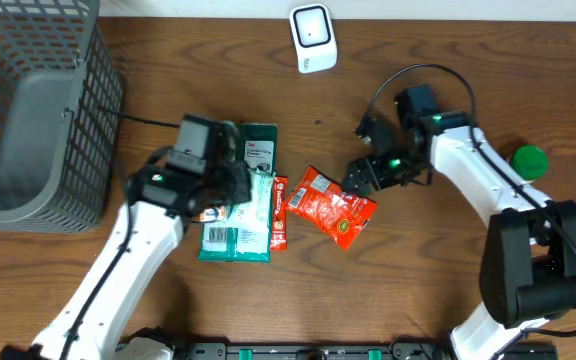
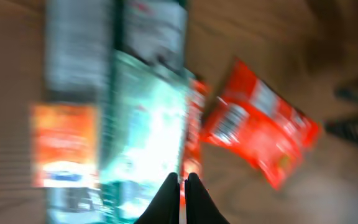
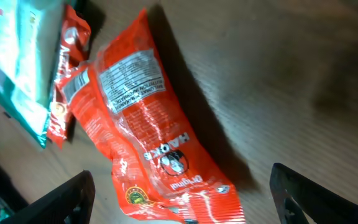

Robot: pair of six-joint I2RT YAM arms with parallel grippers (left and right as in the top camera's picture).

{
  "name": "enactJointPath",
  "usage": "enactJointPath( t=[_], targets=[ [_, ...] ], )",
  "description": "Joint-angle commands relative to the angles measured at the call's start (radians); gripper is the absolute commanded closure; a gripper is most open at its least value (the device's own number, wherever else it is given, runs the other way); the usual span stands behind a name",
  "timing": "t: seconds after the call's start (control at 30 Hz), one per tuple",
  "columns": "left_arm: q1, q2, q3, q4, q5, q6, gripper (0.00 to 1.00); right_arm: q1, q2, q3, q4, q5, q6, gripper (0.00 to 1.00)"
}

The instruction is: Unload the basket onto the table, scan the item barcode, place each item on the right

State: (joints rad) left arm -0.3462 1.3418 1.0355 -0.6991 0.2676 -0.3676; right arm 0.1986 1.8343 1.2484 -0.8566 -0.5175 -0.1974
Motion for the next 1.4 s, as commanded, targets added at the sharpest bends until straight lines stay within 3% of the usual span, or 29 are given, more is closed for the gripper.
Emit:
enactJointPath(
  t=[0.0, 0.2, 0.43, 0.77, 1.07, 1.37],
  targets=[
    [-0.072, 0.076, 0.016, 0.002, 0.127, -0.013, 0.93, -0.044, 0.001, -0.007, -0.012, -0.108, -0.071, 0.13],
    [-0.192, 0.225, 0.016, 0.044, 0.130, -0.057, 0.93, -0.084, 0.001, -0.032, -0.013, -0.150, -0.125, 0.14],
    [-0.268, 0.341, 0.016, 0.200, 0.133, -0.061, 0.93, -0.086, 0.001, -0.084, 0.041, -0.211, -0.125, 0.18],
    [-0.277, 0.460, 0.016, 0.259, 0.091, -0.065, 0.92, -0.086, 0.001, -0.145, 0.121, -0.210, -0.077, 0.20],
    [-0.277, 0.465, 0.016, 0.259, 0.060, -0.065, 0.92, -0.086, 0.001, -0.238, 0.269, -0.211, 0.003, 0.20],
    [-0.277, 0.465, 0.016, 0.267, 0.060, -0.065, 0.92, -0.085, 0.001, -0.269, 0.287, -0.251, 0.018, 0.25]
  ],
)
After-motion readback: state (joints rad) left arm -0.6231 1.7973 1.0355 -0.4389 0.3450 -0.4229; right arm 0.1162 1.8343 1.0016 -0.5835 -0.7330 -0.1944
